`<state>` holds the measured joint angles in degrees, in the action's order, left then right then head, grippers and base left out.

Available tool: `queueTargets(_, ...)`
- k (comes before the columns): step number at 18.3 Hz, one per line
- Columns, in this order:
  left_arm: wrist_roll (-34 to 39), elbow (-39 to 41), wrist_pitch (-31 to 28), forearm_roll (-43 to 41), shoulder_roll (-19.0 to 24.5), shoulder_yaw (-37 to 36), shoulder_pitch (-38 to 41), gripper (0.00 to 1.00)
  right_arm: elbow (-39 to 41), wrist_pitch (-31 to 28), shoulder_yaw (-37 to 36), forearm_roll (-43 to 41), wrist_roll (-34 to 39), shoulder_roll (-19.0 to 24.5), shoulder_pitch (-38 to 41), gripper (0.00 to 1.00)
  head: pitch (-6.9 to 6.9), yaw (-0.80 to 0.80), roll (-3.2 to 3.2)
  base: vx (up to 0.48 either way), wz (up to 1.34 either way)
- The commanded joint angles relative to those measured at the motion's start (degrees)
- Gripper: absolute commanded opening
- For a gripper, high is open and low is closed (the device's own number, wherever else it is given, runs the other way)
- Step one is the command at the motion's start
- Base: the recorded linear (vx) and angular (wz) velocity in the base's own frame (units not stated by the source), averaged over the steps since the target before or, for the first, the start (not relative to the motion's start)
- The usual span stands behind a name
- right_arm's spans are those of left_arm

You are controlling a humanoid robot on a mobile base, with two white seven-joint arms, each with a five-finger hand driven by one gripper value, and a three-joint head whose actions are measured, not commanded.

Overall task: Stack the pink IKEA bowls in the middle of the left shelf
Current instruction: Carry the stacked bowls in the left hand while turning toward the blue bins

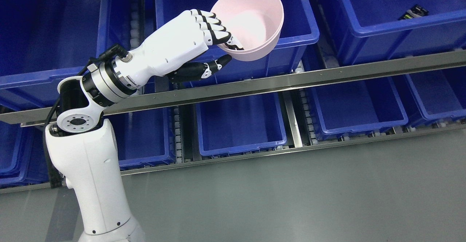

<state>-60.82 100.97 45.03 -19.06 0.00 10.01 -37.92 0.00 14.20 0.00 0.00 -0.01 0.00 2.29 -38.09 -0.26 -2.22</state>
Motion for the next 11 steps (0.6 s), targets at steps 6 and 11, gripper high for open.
queueTargets(6, 0.1, -0.2, 0.0, -0.2, 1.0, -0.1, -1.4, 0.02, 1.0, 0.0, -0.3, -0.1, 0.0, -1.0, 0.0, 1.0, 0.02, 0.0, 0.0, 0.097, 0.22)
queueTargets(11, 0.0, -2.3, -0.4, -3.0, 1.0, 0.2, -4.2, 0.02, 1.0, 0.0, -0.3, -0.1, 0.0, -1.0, 0.0, 1.0, 0.02, 0.0, 0.0, 0.105, 0.04)
